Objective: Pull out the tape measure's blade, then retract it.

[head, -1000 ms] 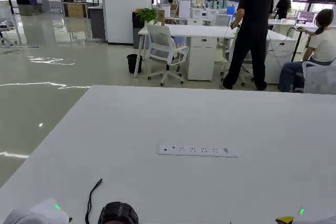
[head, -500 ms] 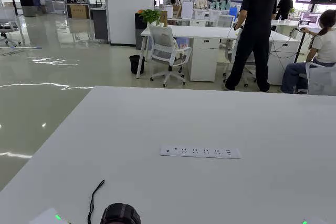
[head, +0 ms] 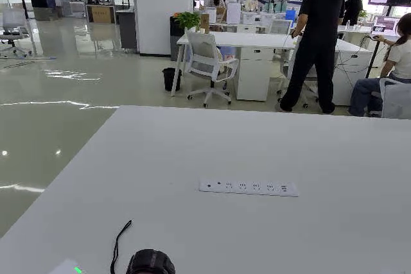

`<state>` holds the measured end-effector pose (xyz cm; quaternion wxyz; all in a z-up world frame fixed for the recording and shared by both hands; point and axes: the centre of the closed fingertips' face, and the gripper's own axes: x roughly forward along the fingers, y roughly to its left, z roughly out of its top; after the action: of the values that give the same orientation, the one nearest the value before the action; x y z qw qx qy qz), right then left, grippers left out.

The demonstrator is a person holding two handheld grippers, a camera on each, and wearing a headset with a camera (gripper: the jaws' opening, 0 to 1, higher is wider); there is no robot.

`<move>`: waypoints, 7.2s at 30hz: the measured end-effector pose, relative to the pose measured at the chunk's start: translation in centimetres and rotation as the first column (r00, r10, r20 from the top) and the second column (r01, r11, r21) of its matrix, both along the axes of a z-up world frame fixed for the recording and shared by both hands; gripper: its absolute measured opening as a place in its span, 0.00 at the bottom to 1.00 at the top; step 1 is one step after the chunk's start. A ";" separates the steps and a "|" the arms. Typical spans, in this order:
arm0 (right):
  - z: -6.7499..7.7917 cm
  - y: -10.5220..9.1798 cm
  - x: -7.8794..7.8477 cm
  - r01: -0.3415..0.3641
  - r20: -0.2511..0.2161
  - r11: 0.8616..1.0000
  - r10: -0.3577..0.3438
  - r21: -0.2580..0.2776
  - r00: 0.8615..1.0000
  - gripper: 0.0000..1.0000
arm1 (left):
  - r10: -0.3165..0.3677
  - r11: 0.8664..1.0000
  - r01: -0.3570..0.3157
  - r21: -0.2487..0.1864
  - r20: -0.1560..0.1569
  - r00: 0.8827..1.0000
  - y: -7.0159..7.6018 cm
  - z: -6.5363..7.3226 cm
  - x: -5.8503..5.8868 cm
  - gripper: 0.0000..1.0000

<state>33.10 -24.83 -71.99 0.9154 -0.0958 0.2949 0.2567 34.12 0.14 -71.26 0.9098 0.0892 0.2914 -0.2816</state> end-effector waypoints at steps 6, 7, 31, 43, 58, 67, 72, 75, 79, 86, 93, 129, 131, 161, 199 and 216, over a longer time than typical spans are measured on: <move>0.1 0.3 0.0 -0.005 0.001 1.000 0.005 -0.008 1.000 0.96 | 0.065 0.998 -0.065 -0.024 0.012 0.998 0.2 0.4 0.5 0.99; 0.1 0.3 0.0 -0.007 -0.001 1.000 0.007 -0.012 1.000 0.96 | 0.077 0.997 -0.077 -0.031 0.012 0.997 0.2 0.5 0.5 0.99; -0.4 -0.1 0.6 -0.067 0.011 0.998 0.067 -0.014 0.998 0.97 | 0.231 0.972 -0.231 -0.033 -0.011 0.973 0.5 -0.5 3.1 0.98; 0.0 -0.6 2.5 -0.116 0.075 0.993 0.118 -0.022 0.990 0.92 | 0.282 0.959 -0.282 -0.007 -0.034 0.959 1.0 -1.9 4.6 0.97; -1.5 -0.6 3.8 -0.338 0.055 0.939 0.342 -0.060 0.938 0.78 | 0.296 0.955 -0.295 0.012 -0.053 0.954 1.0 -3.0 6.3 0.96; -2.0 -1.1 5.4 -0.416 0.029 0.907 0.418 -0.064 0.908 0.73 | 0.312 0.950 -0.312 0.012 -0.061 0.948 0.8 -3.3 7.6 0.95; -2.2 -1.2 6.2 -0.464 0.024 0.883 0.466 -0.070 0.884 0.68 | 0.321 0.947 -0.321 0.014 -0.066 0.945 0.7 -3.6 8.1 0.95; -2.6 -1.3 6.6 -0.481 0.013 0.875 0.482 -0.061 0.876 0.67 | 0.326 0.945 -0.326 0.019 -0.073 0.942 0.7 -3.9 8.3 0.95; -2.8 -1.2 6.8 -0.538 0.007 0.838 0.541 -0.092 0.841 0.63 | 0.336 0.942 -0.335 0.025 -0.080 0.939 0.8 -4.1 8.6 0.94; -3.3 -1.6 7.7 -0.588 -0.006 0.802 0.590 -0.105 0.807 0.54 | 0.352 0.936 -0.351 0.030 -0.099 0.931 0.9 -4.6 9.2 0.91; -4.5 -1.9 8.3 -0.640 -0.036 0.758 0.641 -0.127 0.767 0.48 | 0.356 0.934 -0.354 0.039 -0.114 0.927 0.8 -5.0 9.9 0.90; -10.1 -1.5 9.8 -0.789 -0.160 0.582 0.775 -0.197 0.611 0.21 | 0.363 0.932 -0.354 0.079 -0.169 0.916 0.8 -7.2 11.4 0.88; -10.3 -1.5 9.8 -0.795 -0.169 0.573 0.779 -0.199 0.604 0.20 | 0.365 0.931 -0.357 0.076 -0.170 0.916 0.8 -7.2 11.4 0.88; -11.3 -1.4 9.5 -0.802 -0.180 0.565 0.783 -0.194 0.595 0.16 | 0.457 0.889 -0.448 0.091 -0.175 0.872 0.5 -8.8 12.0 0.74; -11.1 -1.3 9.5 -0.801 -0.162 0.562 0.787 -0.208 0.595 0.15 | 0.469 0.877 -0.425 0.224 -0.214 0.857 -0.1 -9.7 12.0 0.60; -11.1 -1.1 9.5 -0.804 -0.168 0.558 0.789 -0.206 0.591 0.15 | 0.471 0.876 -0.423 0.231 -0.219 0.855 -0.2 -9.7 11.9 0.61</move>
<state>42.58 -25.97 -83.09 0.6707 -0.3305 0.2765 0.6037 45.98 -0.03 -80.93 0.8908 0.0590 0.4483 -0.0446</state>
